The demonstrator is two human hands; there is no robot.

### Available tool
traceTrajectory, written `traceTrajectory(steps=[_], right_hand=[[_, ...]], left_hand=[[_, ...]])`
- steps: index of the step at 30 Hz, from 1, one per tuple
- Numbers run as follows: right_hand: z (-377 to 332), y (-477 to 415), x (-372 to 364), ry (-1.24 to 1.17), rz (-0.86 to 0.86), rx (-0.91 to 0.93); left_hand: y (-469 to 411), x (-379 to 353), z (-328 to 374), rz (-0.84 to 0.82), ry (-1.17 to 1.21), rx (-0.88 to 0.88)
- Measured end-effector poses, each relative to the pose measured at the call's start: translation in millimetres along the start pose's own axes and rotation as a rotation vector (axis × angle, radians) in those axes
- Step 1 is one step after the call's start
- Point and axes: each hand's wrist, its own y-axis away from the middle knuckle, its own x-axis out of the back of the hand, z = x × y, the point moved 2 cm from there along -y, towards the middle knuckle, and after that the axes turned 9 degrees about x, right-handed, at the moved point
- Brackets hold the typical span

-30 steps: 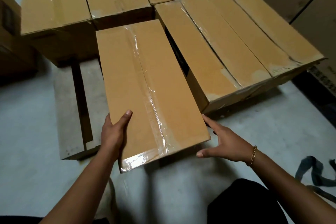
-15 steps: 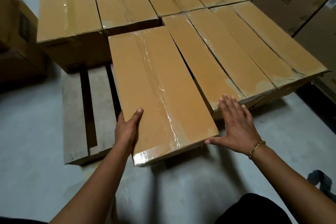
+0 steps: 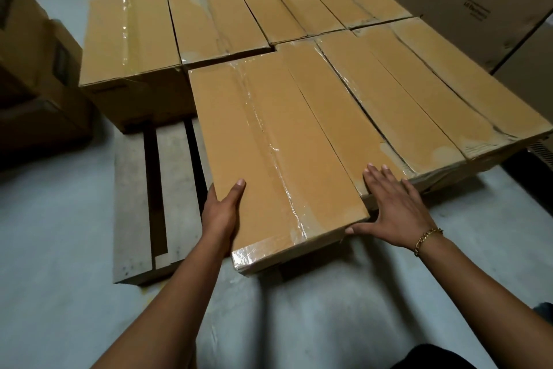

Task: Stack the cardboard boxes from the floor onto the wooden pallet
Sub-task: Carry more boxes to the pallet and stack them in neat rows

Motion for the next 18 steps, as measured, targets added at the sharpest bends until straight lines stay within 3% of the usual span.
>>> traceTrajectory(steps=[18], right_hand=[[-2.5,-15.5,6.8,-0.017,-0.037,-0.014]], left_hand=[[-7.9,-0.4,2.1,-0.010,-0.005,-0.010]])
